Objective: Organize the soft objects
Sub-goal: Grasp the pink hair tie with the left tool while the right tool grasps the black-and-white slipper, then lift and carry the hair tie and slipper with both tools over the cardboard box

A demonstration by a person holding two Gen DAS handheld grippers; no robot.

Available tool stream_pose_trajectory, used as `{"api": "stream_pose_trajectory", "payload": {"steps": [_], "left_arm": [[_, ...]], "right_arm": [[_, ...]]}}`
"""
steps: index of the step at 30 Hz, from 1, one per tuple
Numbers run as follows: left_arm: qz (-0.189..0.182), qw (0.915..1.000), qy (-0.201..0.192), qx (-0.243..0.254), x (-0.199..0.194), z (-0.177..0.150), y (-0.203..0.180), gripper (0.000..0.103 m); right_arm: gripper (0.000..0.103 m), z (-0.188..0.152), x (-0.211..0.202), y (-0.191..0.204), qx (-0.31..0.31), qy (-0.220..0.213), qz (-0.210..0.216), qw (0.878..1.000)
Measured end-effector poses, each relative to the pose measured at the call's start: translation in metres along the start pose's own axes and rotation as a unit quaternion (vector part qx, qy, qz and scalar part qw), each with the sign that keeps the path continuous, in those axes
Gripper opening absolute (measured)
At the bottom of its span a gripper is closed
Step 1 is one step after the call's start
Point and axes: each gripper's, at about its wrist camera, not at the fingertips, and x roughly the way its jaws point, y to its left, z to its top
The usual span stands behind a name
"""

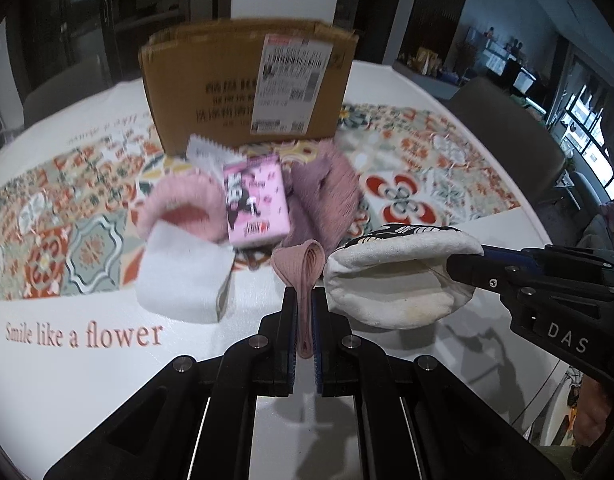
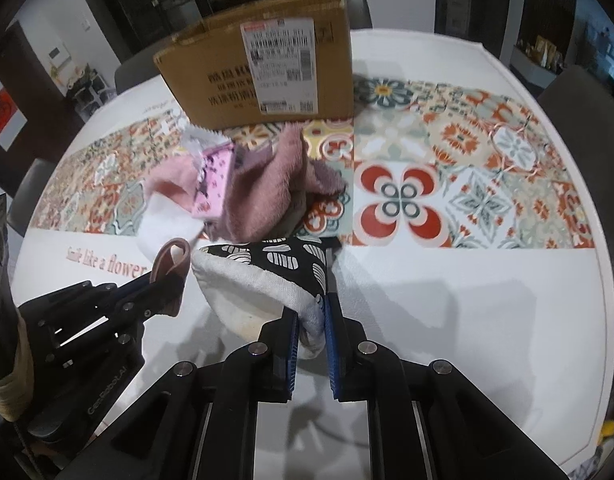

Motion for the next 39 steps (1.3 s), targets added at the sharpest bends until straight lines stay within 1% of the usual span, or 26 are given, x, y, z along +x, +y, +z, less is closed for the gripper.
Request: {"api": "stream_pose_trajectory", "payload": {"steps": [9,20,29,39], "left_arm": [[0.015,0.9985,-0.051,0.009,-0.040,0.024,-0.003,0.008],[0.036,0.9927,-0.114,0.014,-0.080,0.060,0.009,0.008],[0.047,0.9875,-0.149,0.017,-0.095,0.089,0.019,0.008],[0.054,0.9830,-0.174,0.016,-0.097,0.128,0.032,0.008]], "right_arm": [[0.014,0.011,-0.044,0.009,-0.006,-0.070,-0.014,0.997],[0.014,0.036,-0.080,0.030,-0.010,-0.144,-0.004,0.989],[0.014,0.062,-0.098,0.041,-0.005,-0.196,0.002,0.980],[0.014,0.098,-0.106,0.045,0.008,-0.241,0.005,0.970]]}}
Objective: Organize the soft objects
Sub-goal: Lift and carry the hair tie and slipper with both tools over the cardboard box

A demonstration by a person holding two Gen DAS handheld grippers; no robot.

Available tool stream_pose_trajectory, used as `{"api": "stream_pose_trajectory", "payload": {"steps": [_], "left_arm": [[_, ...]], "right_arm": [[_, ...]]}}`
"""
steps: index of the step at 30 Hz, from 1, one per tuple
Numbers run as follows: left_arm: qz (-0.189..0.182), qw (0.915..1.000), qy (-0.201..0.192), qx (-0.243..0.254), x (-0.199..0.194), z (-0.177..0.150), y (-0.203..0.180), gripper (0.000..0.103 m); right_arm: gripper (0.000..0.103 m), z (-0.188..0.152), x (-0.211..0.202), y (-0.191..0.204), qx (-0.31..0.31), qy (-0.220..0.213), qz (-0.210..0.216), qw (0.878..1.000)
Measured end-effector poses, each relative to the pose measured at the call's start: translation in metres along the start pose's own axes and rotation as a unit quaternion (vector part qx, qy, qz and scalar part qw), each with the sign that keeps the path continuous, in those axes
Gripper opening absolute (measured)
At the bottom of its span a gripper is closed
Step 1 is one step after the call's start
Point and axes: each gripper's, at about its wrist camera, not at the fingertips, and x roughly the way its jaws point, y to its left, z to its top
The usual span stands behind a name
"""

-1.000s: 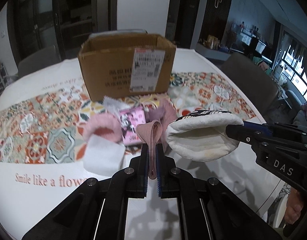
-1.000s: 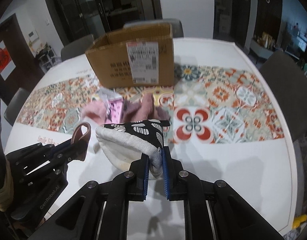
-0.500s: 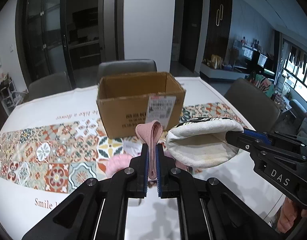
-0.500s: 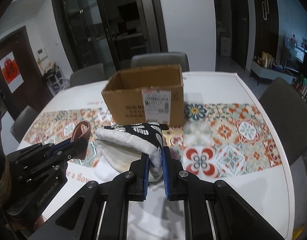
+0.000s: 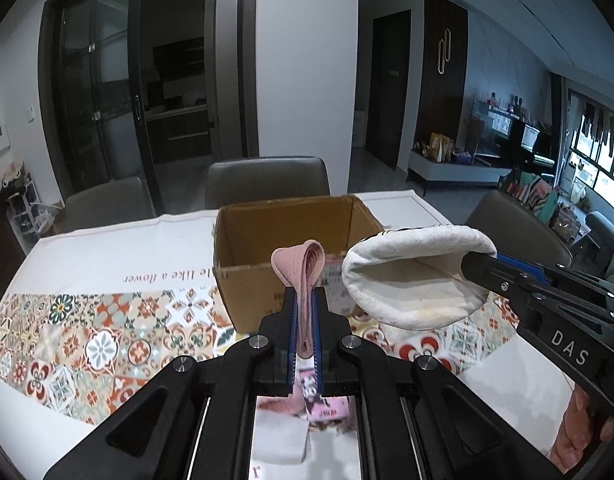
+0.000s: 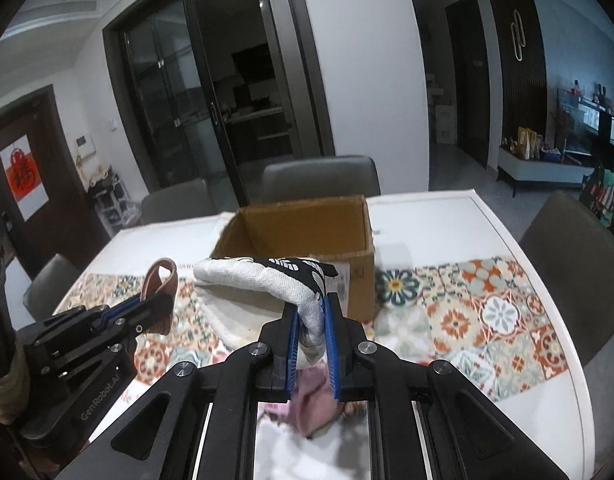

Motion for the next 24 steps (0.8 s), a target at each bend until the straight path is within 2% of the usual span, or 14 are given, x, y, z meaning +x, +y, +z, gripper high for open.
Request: {"api": "stream_pose_trajectory", "payload": {"steps": [13,24], "left_arm": [[0.010,0.9998,-0.012,0.014,0.043,0.042,0.010,0.008],[0.007,0.9997,0.020,0.007,0.107,0.063,0.031,0.009]], "right_arm": [[0.014,0.043,0.032,0.003,0.000,-0.028,-0.004,1.000],[0.014,0.076,0.081,0.003,-0.012,-0.021,-0.009,1.000]]}}
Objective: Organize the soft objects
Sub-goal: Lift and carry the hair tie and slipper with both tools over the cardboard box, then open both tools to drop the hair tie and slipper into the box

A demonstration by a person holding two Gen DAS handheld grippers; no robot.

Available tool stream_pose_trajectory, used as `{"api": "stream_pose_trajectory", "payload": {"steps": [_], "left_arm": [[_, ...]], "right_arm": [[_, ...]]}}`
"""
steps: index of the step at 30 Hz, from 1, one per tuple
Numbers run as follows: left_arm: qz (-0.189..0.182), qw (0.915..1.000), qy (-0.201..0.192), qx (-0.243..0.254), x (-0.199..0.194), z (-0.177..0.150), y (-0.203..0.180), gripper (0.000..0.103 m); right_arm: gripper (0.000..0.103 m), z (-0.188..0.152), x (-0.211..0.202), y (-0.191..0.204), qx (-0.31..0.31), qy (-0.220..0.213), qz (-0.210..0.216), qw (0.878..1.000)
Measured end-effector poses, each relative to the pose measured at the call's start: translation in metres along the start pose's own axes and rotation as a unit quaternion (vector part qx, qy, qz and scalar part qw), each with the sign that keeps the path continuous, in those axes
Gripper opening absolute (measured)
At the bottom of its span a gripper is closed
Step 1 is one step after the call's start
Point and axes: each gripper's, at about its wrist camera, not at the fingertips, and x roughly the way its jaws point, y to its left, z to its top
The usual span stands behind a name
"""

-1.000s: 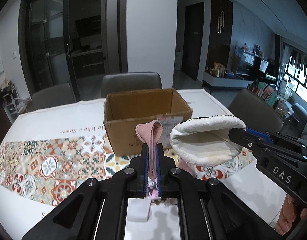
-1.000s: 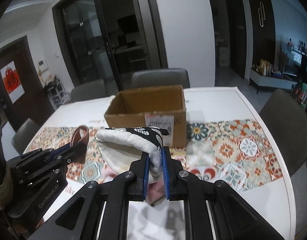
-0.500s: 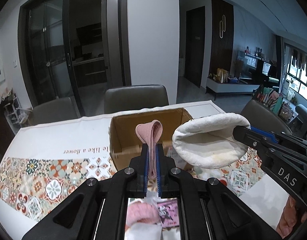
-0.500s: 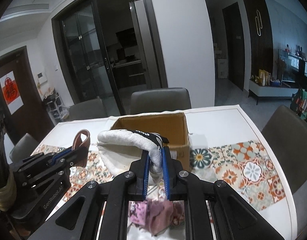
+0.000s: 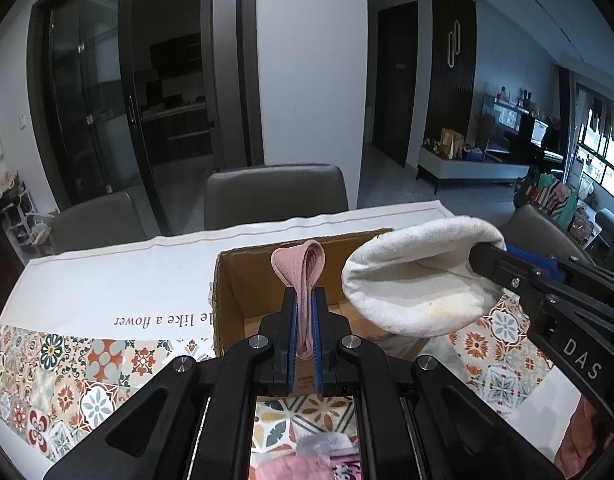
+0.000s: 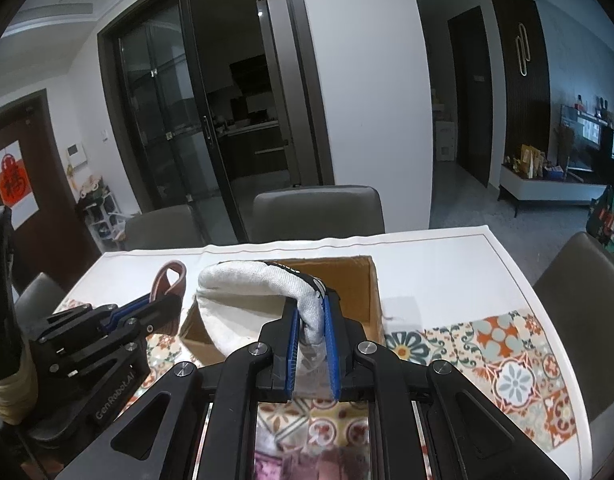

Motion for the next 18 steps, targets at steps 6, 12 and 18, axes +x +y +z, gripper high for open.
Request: {"api": "stream_pose_trajectory", "payload": {"steps": [6,12,18], "left_arm": [[0.000,0.9994,0.034,-0.001,0.040,0.004,0.006,0.009],[-0.004,0.9978,0.066,-0.003,0.069,-0.001,0.011,0.010],[-0.003,0.9965,0.083,-0.006,0.084,-0.004,0.013,0.031]], "right_arm": [[0.014,0.007,0.034,0.001,-0.013,0.015,-0.005,1.000],[0.014,0.005,0.073,-0.003,-0.013,0.052,-0.005,0.999],[0.016,-0.002,0.101,-0.010,-0.005,0.083,0.001,0.997]]}}
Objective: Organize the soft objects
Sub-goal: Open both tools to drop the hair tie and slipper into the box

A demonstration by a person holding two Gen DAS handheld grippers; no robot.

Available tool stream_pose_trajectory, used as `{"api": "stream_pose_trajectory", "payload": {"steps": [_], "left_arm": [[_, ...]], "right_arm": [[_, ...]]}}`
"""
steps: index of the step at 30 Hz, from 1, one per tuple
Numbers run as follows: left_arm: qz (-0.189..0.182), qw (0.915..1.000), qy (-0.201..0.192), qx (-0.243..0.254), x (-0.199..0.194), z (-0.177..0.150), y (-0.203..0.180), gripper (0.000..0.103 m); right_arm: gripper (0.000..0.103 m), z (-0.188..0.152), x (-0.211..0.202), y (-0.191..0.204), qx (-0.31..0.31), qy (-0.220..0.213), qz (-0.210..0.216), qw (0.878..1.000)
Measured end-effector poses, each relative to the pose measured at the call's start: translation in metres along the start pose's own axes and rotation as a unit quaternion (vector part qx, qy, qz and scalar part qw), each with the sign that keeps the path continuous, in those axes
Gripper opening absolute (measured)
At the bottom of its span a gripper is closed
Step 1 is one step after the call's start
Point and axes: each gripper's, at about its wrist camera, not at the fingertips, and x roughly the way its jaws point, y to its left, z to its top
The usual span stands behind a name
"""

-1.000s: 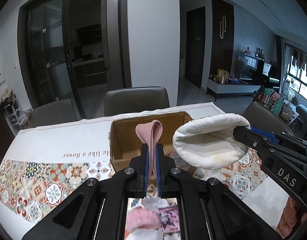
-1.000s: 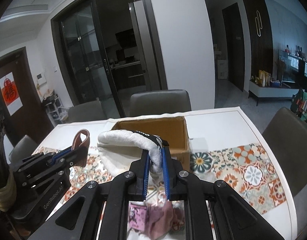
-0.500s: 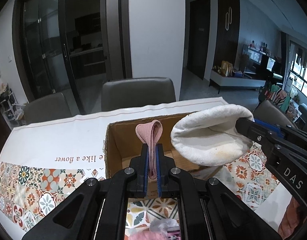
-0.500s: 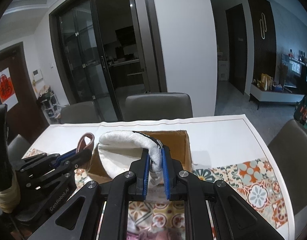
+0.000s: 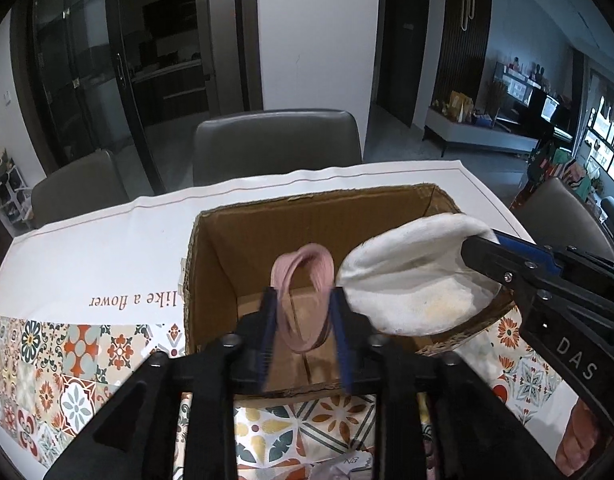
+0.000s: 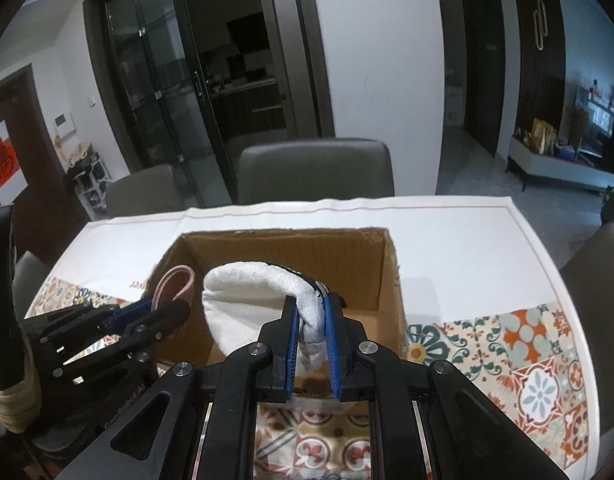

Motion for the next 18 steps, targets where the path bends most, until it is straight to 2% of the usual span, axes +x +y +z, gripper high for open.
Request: {"api": "stream_pose_trajectory", "payload": {"steps": [1,2,3,5,10,12,15,18], "left_arm": [[0.000,1.0000,0.002,-0.002,0.001,0.000,0.001,0.035],[0.000,1.0000,0.003,-0.003,0.001,0.000,0.001,0.038],[0.000,1.0000,0.004,-0.003,0.001,0.000,0.001,0.043],[0.001,1.0000,0.004,-0.003,0.000,-0.001,0.001,0.048],[0.005,1.0000,0.001,0.005,-0.008,-0.003,0.002,0.060],[0.004,1.0000,-0.002,0.009,-0.014,-0.005,0.001,0.060],[0.003,0.9999,-0.010,0.005,-0.028,-0.009,0.000,0.068],[0.001,0.9997,-0.023,0.004,-0.045,-0.013,-0.001,0.071]], "right_arm": [[0.017,0.000,0.003,0.000,-0.001,0.004,-0.001,1.000],[0.022,0.000,0.006,0.000,-0.002,0.007,0.000,1.000],[0.033,0.000,0.008,-0.001,-0.001,0.010,0.003,1.000],[0.045,0.002,0.011,-0.001,0.003,0.010,0.003,1.000],[0.046,0.001,0.006,-0.003,0.009,0.007,-0.009,1.000],[0.046,0.000,0.001,-0.005,0.015,0.007,-0.014,1.000],[0.046,-0.004,-0.008,-0.007,0.026,0.008,-0.014,1.000],[0.046,-0.007,-0.018,-0.008,0.034,0.007,-0.013,0.999]]}}
